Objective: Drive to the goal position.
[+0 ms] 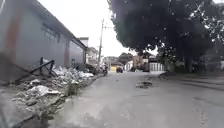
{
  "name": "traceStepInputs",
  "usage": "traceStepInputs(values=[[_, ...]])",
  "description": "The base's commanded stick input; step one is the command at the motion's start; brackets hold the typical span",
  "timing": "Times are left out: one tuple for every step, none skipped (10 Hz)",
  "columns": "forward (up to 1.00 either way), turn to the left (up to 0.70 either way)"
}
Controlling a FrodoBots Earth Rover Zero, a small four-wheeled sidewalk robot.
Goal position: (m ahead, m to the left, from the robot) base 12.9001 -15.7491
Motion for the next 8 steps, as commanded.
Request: traceStepInputs(values=[[1.0, -0.18], [1.0, -0.35], [1.0, 0.0], [1.0, 0.0], [1.0, -0.05], [1.0, -0.32], [1.0, -0.4], [1.0, -0.09]])
